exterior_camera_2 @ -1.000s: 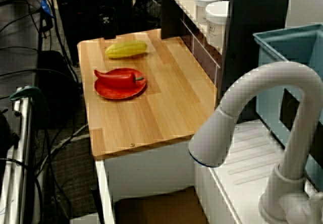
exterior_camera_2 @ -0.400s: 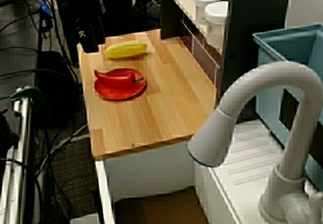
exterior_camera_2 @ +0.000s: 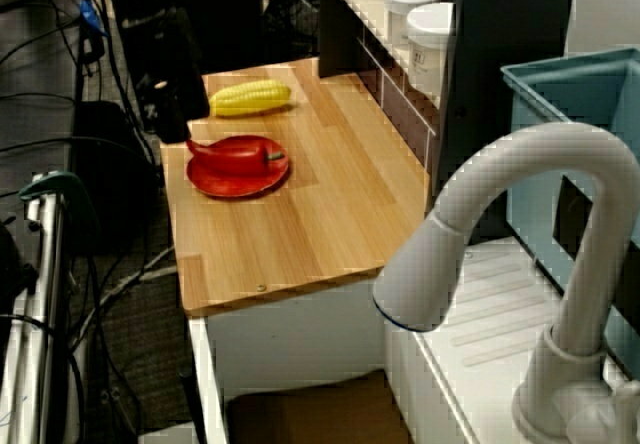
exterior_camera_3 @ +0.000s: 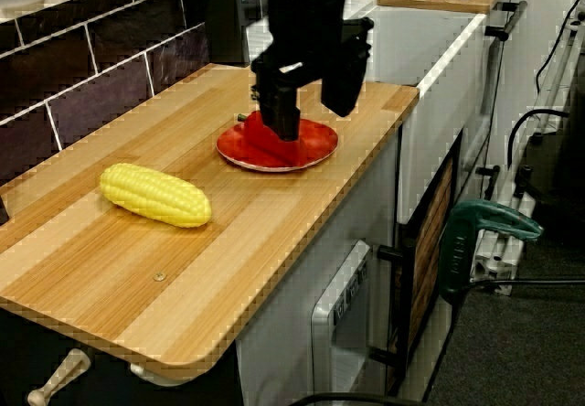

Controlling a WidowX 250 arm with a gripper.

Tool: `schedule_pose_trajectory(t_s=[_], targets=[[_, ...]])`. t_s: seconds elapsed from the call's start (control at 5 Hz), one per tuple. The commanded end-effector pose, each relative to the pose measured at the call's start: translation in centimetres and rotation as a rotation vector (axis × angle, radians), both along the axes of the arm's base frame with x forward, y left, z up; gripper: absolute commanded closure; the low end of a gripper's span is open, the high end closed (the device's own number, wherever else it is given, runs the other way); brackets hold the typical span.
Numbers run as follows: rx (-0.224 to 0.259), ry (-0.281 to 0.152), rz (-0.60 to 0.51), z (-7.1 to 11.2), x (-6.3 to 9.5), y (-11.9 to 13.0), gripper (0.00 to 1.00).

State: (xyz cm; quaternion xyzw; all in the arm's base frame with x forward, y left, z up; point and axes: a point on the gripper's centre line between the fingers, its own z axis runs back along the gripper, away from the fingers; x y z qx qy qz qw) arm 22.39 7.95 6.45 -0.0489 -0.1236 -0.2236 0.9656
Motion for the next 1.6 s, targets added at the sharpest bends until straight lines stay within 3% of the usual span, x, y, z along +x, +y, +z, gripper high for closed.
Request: schedule_pose_trajectory(t_s=[0.0,0.2,0.6,1.2,1.4], targets=[[0.107,-0.02,-0.042,-1.6,1.8,-1.6,0.0],[0.13,0.014,-0.044,-2.2,2.5,-1.4,0.0],[0.119,0.04,-0.001,-2.1,3.6,-0.3,0.0],[0.131,0.064,0.018,-3.0,3.5,0.1,0.0],[0.13,0.074,0.028,-3.0,3.3,0.1,1.0]])
